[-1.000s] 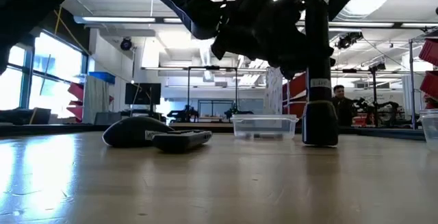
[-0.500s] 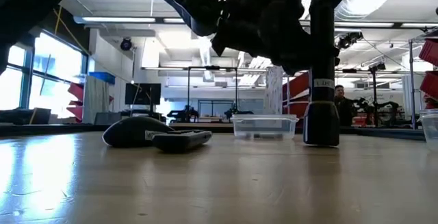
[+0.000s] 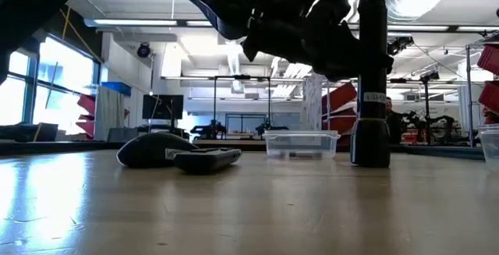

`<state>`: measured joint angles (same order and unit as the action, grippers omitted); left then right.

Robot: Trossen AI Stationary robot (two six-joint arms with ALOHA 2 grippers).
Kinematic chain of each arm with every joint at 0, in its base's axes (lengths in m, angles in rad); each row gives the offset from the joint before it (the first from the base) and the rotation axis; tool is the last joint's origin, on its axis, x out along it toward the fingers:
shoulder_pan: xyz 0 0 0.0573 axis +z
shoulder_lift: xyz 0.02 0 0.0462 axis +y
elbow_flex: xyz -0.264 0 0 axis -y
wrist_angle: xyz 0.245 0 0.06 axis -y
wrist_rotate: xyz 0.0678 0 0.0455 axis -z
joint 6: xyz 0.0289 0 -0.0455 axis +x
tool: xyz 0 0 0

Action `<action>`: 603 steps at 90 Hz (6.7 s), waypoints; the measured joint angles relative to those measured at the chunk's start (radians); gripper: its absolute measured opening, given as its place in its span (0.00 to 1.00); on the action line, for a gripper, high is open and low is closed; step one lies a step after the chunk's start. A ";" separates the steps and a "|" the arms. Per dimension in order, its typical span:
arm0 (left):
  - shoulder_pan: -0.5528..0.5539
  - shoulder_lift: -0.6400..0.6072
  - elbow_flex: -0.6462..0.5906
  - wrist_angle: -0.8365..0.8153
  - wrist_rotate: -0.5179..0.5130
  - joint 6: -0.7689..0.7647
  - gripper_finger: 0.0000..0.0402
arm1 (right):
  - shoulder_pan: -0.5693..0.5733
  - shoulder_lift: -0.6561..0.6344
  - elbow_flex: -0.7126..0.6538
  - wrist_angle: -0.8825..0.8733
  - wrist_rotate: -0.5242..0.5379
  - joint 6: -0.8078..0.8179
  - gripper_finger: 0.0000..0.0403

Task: Insert battery
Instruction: Close the flashlight battery compartment

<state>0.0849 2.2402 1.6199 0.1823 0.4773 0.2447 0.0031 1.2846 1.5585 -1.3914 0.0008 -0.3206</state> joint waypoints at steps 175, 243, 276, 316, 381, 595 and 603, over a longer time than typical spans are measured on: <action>-0.033 0.000 0.000 0.086 -0.222 0.011 0.36 | 0.082 0.032 -0.003 0.079 0.095 0.498 0.34; -0.034 -0.001 0.000 0.077 -0.236 -0.035 0.36 | 0.105 0.050 -0.122 0.180 0.055 0.407 0.34; -0.035 -0.001 0.001 0.075 -0.240 -0.032 0.36 | 0.104 0.039 -0.183 0.196 0.061 0.441 0.29; -0.034 -0.001 0.001 0.075 -0.236 -0.037 0.36 | 0.105 -0.006 -0.203 0.216 0.096 0.468 0.28; -0.037 0.001 -0.004 0.132 -0.332 -0.079 0.36 | 0.104 -0.006 -0.133 0.224 0.116 0.444 0.28; -0.056 0.001 -0.020 0.163 -0.357 -0.023 0.36 | 0.089 0.027 -0.227 0.171 0.053 0.296 0.23; -0.056 0.001 -0.020 0.163 -0.357 -0.026 0.36 | 0.089 0.027 -0.227 0.167 0.055 0.361 0.23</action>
<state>0.0288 2.2410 1.5997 0.3454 0.1207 0.2191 0.0917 1.3117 1.3312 -1.2242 0.0555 0.0402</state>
